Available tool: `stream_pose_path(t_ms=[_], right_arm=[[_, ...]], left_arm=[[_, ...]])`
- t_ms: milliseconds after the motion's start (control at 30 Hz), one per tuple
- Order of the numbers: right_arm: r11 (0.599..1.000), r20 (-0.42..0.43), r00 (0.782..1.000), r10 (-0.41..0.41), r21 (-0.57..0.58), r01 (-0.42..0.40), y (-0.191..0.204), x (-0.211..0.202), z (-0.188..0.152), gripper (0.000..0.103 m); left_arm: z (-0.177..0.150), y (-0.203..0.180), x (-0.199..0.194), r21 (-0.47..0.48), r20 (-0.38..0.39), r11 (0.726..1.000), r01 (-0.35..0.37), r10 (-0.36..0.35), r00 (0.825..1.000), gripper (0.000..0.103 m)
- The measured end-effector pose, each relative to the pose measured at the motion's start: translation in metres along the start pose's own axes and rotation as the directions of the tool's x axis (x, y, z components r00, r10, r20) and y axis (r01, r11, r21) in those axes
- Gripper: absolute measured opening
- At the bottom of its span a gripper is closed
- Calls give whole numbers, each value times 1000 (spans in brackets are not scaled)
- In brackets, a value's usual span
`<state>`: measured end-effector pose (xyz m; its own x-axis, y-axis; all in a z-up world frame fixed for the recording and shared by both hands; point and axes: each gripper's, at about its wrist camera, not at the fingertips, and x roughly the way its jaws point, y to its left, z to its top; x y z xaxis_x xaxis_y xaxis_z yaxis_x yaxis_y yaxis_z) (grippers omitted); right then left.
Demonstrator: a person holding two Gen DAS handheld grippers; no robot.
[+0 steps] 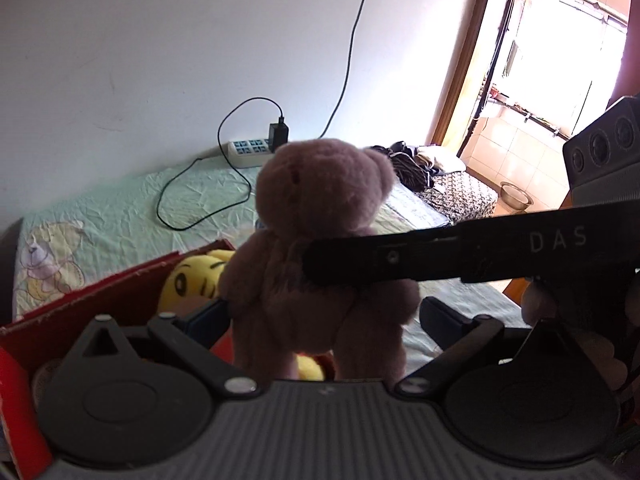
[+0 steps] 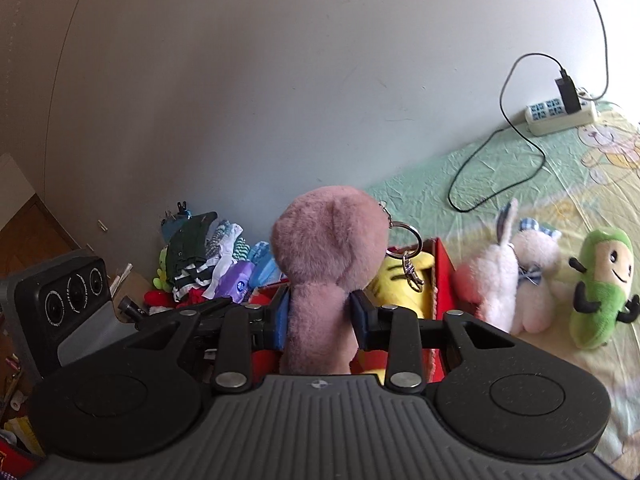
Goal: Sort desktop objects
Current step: 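Carry the pink teddy bear in the right gripper to the red box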
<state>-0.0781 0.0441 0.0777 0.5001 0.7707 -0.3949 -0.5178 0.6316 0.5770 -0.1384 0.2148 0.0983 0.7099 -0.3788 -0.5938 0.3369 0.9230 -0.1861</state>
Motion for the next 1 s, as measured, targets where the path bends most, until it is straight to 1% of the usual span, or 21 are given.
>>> stream_pose_path(t_ms=[133,200,300,400,533,733,867,1000], right_arm=[[999,24,1000,20,-47,-19,21,20,10,34],[998,25,999,31,-60,-30,27,32,14,34],[996,7,999,38,-82,-38,31,55,17,34],[996,-30,999,35,-87,-37,28,79,12,34],[997,-88,996,18,-72,-24,19,107,-3,34],[999,-179,984,-22,-31,17,5,131,-21,34],[998,-214,975,-57,-37,50,-2,139,-26,34],[996,-241,966,-89,-54,78,-9,150,-31,34]], left_arm=[[10,30,-16,-32,38,999,-1,2,999,100],[12,44,-22,-45,54,999,-15,17,998,100],[8,61,-21,-62,48,997,-51,54,997,100],[-3,76,-12,-74,9,993,-91,92,996,100],[-20,95,9,-106,-74,988,-115,108,991,100],[-44,115,35,-147,-182,983,-107,80,980,100],[-51,120,48,-180,-232,980,-88,45,972,99],[-56,123,58,-196,-272,977,-85,30,962,99]])
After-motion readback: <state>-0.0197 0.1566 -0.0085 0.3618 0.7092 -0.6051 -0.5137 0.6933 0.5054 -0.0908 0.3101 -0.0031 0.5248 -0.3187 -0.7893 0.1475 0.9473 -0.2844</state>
